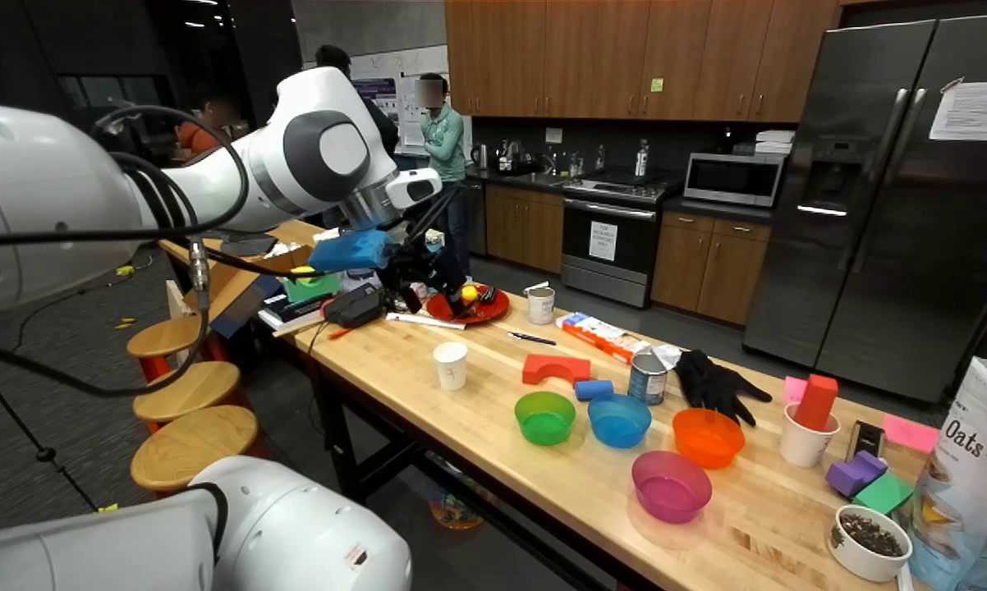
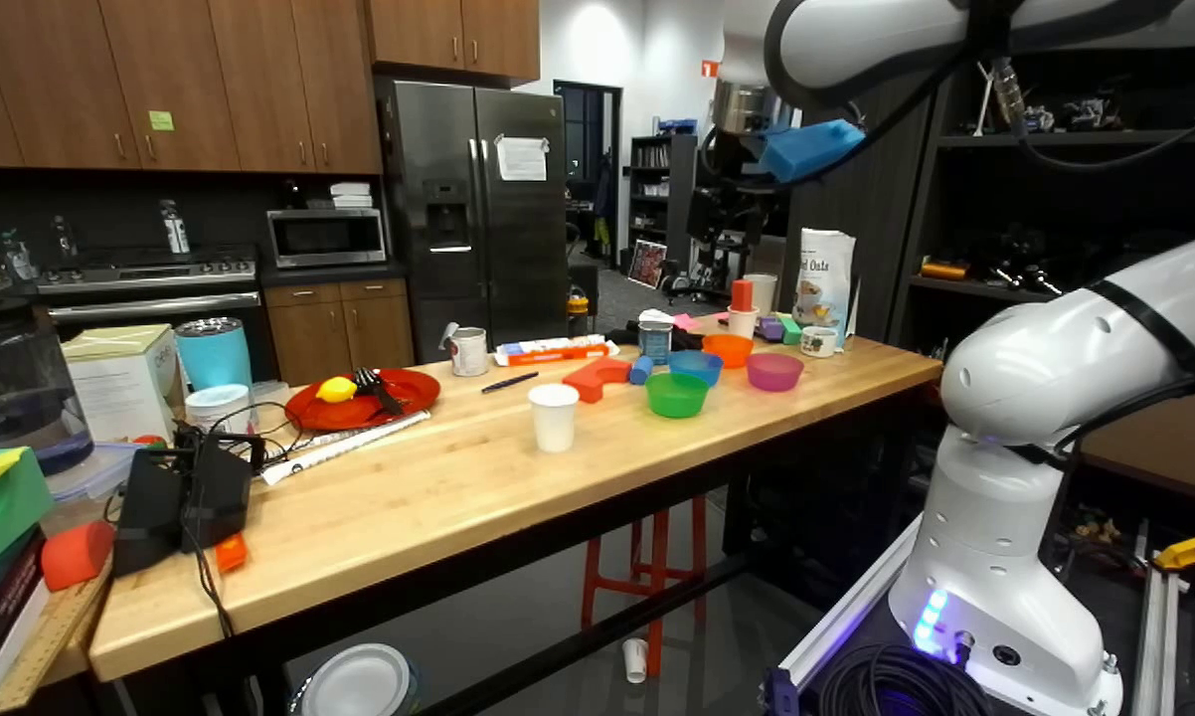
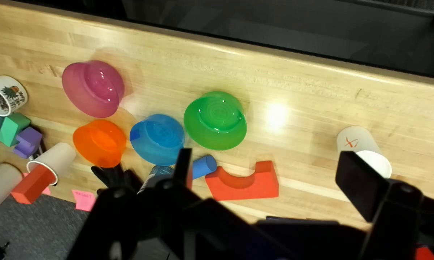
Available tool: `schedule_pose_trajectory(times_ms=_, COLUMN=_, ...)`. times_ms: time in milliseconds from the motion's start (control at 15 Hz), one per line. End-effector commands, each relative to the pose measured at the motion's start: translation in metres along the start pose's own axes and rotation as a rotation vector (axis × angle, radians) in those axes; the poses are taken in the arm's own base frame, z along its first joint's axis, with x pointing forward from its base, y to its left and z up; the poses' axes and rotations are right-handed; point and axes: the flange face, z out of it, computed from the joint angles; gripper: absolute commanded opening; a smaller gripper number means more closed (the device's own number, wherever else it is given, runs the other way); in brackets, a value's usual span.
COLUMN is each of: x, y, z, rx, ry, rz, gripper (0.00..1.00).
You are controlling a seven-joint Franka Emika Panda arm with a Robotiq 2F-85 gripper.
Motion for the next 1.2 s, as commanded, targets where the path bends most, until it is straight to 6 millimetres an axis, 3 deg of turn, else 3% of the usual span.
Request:
schedule_pose_trajectory(times_ms=0, x=-0.008, y=0.012, z=0.014, rx=0.036, ry=-0.022, rz=0.053, gripper=1.0)
schedule_pose_trajectory(times_ms=200, x=-0.02, y=0.035, z=0.041, rx=0.066, ry=-0.05, rz=0.131, gripper=1.0)
schedule_pose_trajectory(times_ms=400, x=-0.02, y=0.063, z=0.066, rx=0.089, ry=-0.073, rz=0.182, gripper=1.0)
schedule_pose_trajectory(times_ms=600, x=-0.011, y=0.082, z=0.07, rx=0.069, ry=-0.052, rz=0.205, gripper=1.0)
schedule_pose_trajectory(times_ms=667, x=-0.014, y=0.071, z=0.071, rx=0.076, ry=-0.076, rz=0.198, gripper=1.0)
schedule_pose_trajectory(times_ms=1000, x=-0.009, y=0.081, z=0.076, rx=0.072, ry=-0.088, rz=0.246, gripper=1.0)
schedule_pose_trajectory(times_ms=1133, x=-0.006, y=0.105, z=0.083, rx=0.033, ry=-0.104, rz=0.301, gripper=1.0)
